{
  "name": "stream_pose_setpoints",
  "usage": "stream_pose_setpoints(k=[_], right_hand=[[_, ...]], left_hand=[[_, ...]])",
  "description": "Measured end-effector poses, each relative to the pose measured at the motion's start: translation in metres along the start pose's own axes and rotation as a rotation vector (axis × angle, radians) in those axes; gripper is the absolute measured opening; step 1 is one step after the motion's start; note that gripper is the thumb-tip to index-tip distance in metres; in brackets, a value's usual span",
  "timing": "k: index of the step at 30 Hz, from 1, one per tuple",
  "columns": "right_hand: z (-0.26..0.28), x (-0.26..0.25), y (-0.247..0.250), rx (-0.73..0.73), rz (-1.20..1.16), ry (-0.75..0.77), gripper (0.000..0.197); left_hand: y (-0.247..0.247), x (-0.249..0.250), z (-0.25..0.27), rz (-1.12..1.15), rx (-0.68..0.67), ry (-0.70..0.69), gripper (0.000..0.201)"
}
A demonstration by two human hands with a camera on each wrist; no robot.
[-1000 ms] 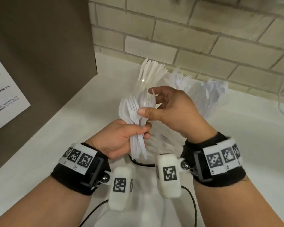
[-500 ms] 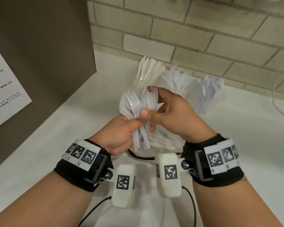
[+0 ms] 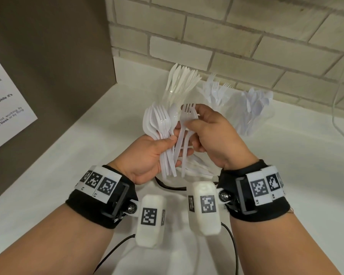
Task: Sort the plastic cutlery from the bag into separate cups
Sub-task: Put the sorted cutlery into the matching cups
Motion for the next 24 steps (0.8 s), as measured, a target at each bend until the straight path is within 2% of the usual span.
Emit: stream_pose_setpoints(k=[3,6,10,12,14,16,18,21,24], right_hand=[[-0.003,0.003,0.005,0.088,0.029,0.027,0.019],[-0.007,0.006,0.015,0.173,0.085,0.073,0.018],[-0.008,-0.001,0.029,0.281,0.160,0.156,0.021],[-0.008,-0.003,0.033,0.308,0.110,0.170,0.020],[-0.007,-0.005,0.032,0.295,-0.013,0.174,0.017],[-0.006,-0.010,0.031,0.293,-0.019,0.201,0.014],[-0.005,-0.017,0.030,0.285,0.061,0.242,0.015],[-0.004,-0.023,0.020,0.200,0.184,0.269,0.014],[-0.003,-0.025,0.011,0.179,0.383,0.270,0.034]], left_hand=[[-0.002,0.000,0.000,0.014,-0.021,0.007,0.038],[-0.004,0.002,0.001,0.012,-0.027,-0.008,0.030],[0.004,0.004,0.000,0.028,0.029,-0.040,0.026],[0.007,0.004,0.000,-0.001,0.053,-0.036,0.024],[0.007,0.003,0.000,-0.073,0.083,-0.029,0.021],[0.007,0.001,0.000,-0.112,0.094,-0.018,0.019],[0.005,-0.002,0.000,-0.097,0.084,-0.002,0.017],[0.005,-0.002,-0.001,-0.060,0.075,0.010,0.017],[0.005,-0.002,0.000,-0.092,0.081,0.009,0.015]])
Point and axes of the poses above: each hand's wrist, its own z-axis away from the middle knuckle, its own y-axis out of the back of the hand, x = y × z, the point moved 8 cm from there along -z, towards the middle knuckle, and after that the axes turned 5 degrees about y, right-handed, at the moved point
